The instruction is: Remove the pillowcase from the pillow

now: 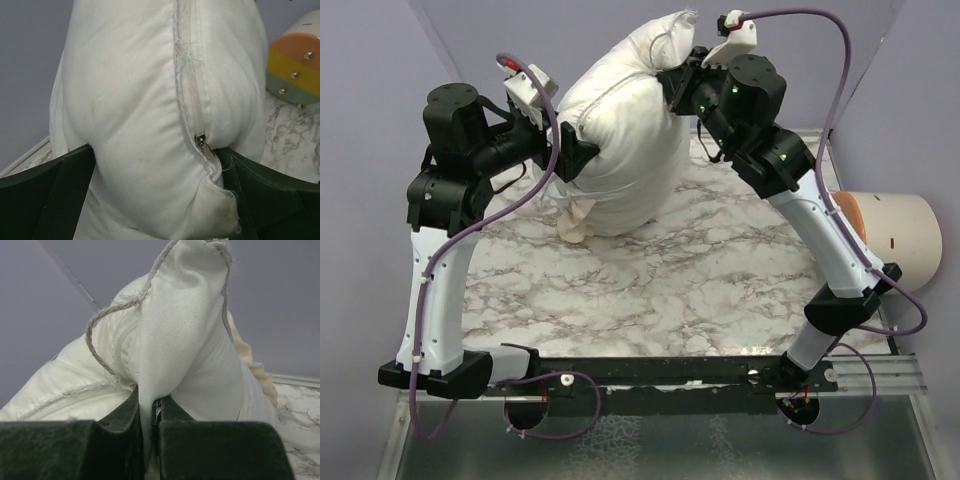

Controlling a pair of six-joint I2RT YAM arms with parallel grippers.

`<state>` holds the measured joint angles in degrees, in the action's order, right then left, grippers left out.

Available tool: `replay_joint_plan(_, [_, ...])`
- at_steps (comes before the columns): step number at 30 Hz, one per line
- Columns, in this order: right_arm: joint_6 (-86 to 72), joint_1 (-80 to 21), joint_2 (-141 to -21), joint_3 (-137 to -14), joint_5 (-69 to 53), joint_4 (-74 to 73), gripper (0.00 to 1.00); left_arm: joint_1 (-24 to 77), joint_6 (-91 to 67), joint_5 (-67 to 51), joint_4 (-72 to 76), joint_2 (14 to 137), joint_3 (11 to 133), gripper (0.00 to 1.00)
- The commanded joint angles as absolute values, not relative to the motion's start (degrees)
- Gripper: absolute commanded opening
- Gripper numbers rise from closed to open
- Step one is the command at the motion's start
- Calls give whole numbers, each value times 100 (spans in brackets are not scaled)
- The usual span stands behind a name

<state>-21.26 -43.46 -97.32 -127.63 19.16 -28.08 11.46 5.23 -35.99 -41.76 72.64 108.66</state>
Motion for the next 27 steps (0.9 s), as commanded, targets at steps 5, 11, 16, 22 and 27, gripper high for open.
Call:
replay_joint_plan(5, [-2301, -4649, -9648, -12482, 1063, -1654, 1, 1167, 1312, -1593, -3677, 7311, 10211, 75])
replay_joint_plan(11, [-2291, -4649, -9102, -11994, 440, -1186, 1, 1162, 1605, -195, -2779, 7401, 10081, 9])
replay_joint_plan(16, [-2045, -4649, -8545, -11572, -150, -747, 1, 1164, 1566, 9, -2459, 7634, 10971, 1])
replay_joint_plan(22, [-1828, -4649, -8028, -11338, -232, -884, 26, 1161, 1135, -416, -2900, 7863, 11856, 0])
replay_joint_plan(27, [-1834, -4640, -7416, -10429, 582, -1332, 69, 1168, 948, -460, -3174, 7888, 11556, 0])
